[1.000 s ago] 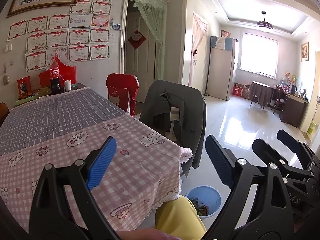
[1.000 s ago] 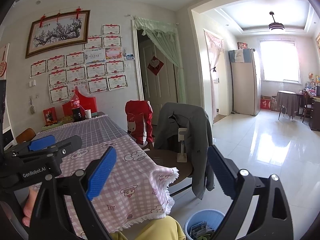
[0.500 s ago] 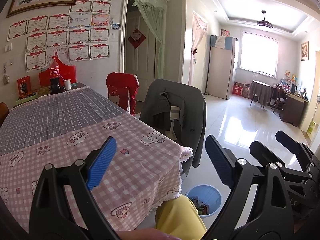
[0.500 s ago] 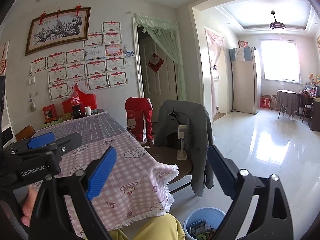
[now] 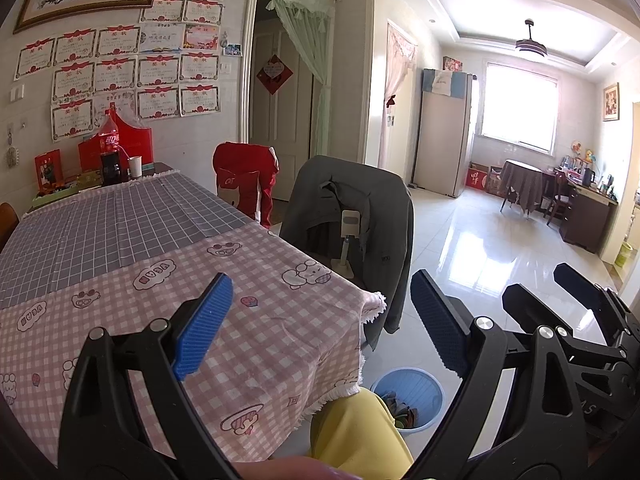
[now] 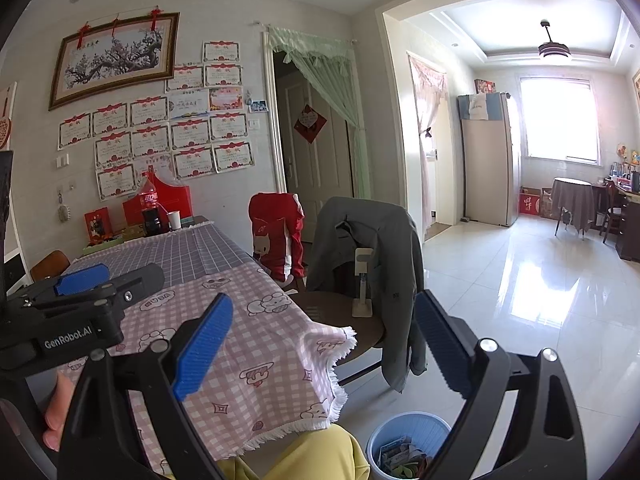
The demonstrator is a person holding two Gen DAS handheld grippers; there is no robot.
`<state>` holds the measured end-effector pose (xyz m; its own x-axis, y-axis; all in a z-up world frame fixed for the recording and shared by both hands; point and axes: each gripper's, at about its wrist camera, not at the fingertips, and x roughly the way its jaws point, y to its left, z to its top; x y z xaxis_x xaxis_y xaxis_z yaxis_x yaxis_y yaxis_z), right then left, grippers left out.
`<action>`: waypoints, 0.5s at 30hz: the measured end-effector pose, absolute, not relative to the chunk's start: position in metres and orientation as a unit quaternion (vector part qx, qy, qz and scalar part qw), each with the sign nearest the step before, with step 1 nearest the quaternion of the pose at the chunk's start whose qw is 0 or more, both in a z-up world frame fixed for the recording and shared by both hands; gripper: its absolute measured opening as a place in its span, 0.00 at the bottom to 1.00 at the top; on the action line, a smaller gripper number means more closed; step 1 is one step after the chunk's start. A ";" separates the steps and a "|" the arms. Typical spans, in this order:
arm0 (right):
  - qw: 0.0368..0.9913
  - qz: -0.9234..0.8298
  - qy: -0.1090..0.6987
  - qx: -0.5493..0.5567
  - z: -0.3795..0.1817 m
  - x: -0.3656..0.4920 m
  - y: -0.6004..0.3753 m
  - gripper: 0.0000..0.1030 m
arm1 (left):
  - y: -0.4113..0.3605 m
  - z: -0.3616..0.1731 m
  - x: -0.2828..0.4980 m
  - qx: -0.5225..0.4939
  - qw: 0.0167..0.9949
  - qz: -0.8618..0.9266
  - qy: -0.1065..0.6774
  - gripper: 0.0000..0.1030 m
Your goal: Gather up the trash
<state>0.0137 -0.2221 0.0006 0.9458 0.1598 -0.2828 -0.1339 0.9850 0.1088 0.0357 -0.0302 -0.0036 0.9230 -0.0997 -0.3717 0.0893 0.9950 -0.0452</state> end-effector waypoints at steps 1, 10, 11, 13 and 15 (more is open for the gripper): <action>0.985 0.074 0.147 0.045 0.000 0.014 -0.222 0.88 | -0.030 -0.004 0.036 -0.014 0.980 -0.048 0.191 0.86; 0.985 0.076 0.148 0.043 0.000 0.013 -0.223 0.88 | -0.030 -0.006 0.038 -0.013 0.979 -0.049 0.195 0.86; 0.985 0.076 0.149 0.043 -0.001 0.014 -0.223 0.88 | -0.030 -0.005 0.038 -0.013 0.979 -0.049 0.196 0.86; 0.985 0.074 0.149 0.042 -0.002 0.013 -0.222 0.88 | -0.030 -0.005 0.039 -0.013 0.979 -0.049 0.197 0.86; 0.985 0.074 0.150 0.041 -0.002 0.014 -0.221 0.88 | -0.030 -0.006 0.039 -0.013 0.979 -0.050 0.198 0.86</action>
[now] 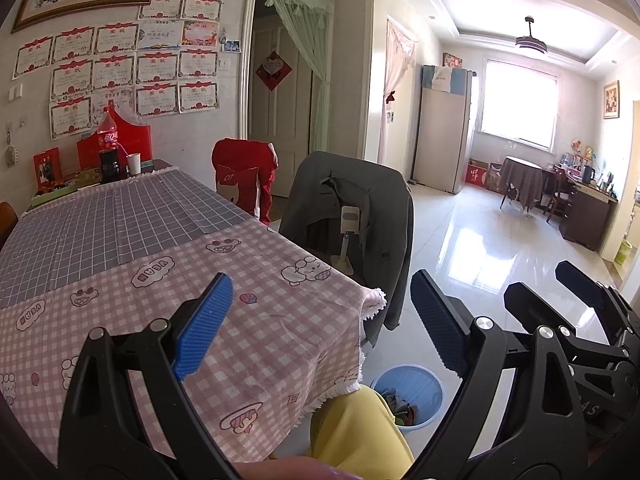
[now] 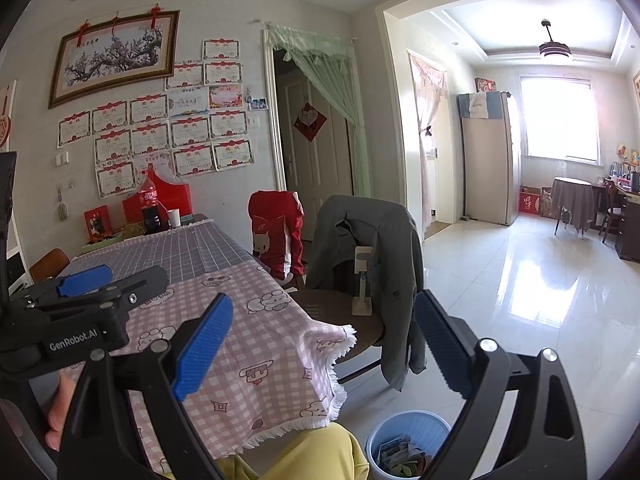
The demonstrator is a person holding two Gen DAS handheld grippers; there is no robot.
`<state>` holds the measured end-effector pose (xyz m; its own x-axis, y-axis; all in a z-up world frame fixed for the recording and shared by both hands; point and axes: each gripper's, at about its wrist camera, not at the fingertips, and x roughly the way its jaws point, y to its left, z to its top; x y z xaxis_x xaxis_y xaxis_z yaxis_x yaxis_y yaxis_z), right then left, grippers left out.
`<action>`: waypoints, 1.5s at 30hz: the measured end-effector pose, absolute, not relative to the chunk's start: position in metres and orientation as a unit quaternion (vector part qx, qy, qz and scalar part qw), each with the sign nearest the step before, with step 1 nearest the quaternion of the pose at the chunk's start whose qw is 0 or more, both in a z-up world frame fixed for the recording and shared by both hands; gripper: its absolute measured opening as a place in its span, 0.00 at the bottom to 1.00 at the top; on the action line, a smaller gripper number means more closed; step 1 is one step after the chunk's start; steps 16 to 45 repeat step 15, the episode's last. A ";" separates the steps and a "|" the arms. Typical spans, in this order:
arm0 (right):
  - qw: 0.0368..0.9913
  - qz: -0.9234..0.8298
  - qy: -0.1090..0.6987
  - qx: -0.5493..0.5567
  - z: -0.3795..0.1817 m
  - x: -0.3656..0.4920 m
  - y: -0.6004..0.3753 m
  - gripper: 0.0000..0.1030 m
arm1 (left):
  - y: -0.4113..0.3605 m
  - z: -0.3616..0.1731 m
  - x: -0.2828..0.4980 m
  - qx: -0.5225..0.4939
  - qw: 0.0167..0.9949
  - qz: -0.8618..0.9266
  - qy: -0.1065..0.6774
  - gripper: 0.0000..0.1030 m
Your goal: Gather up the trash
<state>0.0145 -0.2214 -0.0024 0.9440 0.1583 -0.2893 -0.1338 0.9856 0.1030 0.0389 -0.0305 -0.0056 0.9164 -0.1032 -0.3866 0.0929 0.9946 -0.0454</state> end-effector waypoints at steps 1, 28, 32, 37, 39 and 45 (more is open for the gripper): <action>0.985 0.074 0.150 0.041 -0.003 0.014 -0.221 0.88 | -0.031 -0.006 0.039 -0.013 0.979 -0.051 0.199 0.86; 0.980 0.091 0.172 0.044 -0.004 0.025 -0.205 0.88 | -0.018 -0.009 0.046 -0.015 0.976 -0.034 0.215 0.88; 0.980 0.091 0.172 0.044 -0.004 0.025 -0.205 0.88 | -0.018 -0.009 0.046 -0.015 0.976 -0.034 0.215 0.88; 0.980 0.091 0.172 0.044 -0.004 0.025 -0.205 0.88 | -0.018 -0.009 0.046 -0.015 0.976 -0.034 0.215 0.88; 0.980 0.091 0.172 0.044 -0.004 0.025 -0.205 0.88 | -0.018 -0.009 0.046 -0.015 0.976 -0.034 0.215 0.88; 0.980 0.091 0.172 0.044 -0.004 0.025 -0.205 0.88 | -0.018 -0.009 0.046 -0.015 0.976 -0.034 0.215 0.88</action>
